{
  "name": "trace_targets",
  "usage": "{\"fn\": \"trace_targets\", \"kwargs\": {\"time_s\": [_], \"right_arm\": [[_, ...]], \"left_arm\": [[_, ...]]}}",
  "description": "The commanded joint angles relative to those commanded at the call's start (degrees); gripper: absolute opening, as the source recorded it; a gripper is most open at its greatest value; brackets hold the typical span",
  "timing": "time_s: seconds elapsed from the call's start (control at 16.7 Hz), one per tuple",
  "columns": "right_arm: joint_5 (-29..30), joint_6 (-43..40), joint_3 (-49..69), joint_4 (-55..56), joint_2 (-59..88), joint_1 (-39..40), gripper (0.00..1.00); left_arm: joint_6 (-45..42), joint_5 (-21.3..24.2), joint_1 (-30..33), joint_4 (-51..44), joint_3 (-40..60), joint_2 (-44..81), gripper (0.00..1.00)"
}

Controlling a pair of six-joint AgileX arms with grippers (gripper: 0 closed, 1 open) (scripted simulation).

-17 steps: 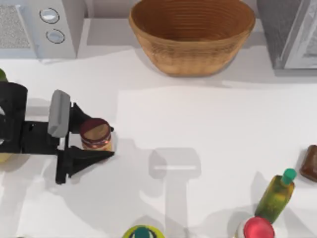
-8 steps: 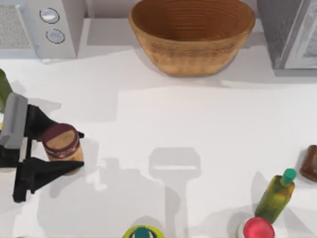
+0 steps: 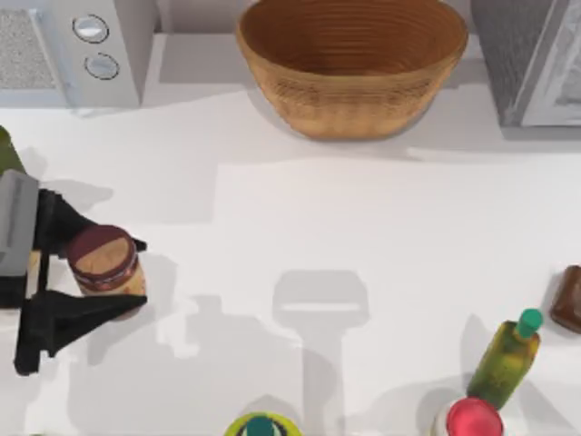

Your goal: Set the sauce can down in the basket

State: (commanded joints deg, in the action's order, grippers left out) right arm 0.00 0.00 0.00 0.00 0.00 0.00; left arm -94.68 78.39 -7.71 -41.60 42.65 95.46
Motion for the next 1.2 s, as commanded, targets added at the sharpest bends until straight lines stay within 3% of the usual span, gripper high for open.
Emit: {"fn": "trace_targets", "kwargs": {"time_s": [0.18,0.36,0.84,1.2], "right_arm": [[0.0,0.0,0.0,0.0,0.0,0.0,1.0],[0.0,0.0,0.0,0.0,0.0,0.0,1.0],[0.0,0.0,0.0,0.0,0.0,0.0,1.0],[0.0,0.0,0.0,0.0,0.0,0.0,1.0]], "left_arm": [[3.6,-3.62,3.02,3.61,3.67,0.86,0.0],[12.5,-11.69,8.74,11.75,12.11,2.88,0.0],[52.37,-36.73,24.76,37.2,37.06,12.0,0.0],[79.75,-50.83,30.74,50.14,49.63,20.19,0.0]]}}
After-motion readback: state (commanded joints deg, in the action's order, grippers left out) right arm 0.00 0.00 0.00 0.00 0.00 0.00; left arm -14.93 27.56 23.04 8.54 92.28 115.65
